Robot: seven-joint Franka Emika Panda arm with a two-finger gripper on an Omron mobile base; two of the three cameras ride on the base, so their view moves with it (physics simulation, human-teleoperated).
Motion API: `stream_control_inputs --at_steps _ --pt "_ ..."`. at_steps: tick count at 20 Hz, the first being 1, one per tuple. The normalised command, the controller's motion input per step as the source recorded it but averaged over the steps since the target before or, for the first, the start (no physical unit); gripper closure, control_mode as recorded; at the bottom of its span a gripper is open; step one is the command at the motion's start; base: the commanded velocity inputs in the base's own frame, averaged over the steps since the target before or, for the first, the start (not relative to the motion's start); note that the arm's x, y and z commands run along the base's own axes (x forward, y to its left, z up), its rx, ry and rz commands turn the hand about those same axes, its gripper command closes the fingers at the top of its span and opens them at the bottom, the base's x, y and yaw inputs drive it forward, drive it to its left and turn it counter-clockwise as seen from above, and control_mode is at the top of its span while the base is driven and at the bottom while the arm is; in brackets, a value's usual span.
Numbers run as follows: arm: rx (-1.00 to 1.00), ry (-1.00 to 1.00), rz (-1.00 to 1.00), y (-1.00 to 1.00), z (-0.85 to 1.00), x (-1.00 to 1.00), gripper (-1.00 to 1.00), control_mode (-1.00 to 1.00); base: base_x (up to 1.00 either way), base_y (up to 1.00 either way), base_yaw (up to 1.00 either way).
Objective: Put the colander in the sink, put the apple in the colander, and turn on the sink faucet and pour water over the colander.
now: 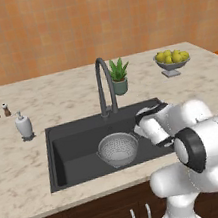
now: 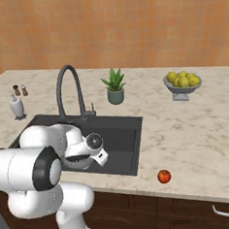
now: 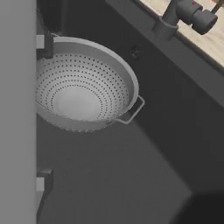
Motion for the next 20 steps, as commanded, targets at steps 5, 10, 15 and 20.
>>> stream_control_inputs --at_steps 5,10,15,20 --pt "0.00 0.00 -0.11 -0.32 1.00 -0.34 -1.00 -1.00 0.00 0.00 0.00" --pt "0.00 0.05 -0.12 -0.33 1.00 -0.58 -1.00 -1.00 0.00 0.00 0.00" --pt "-0.09 0.13 -0.10 -0.84 0.94 -1.00 -1.00 -1.00 0.00 0.00 0.00" --pt "-0.22 0.22 0.01 -1.00 0.20 -1.00 -1.00 -1.00 0.00 0.00 0.00"
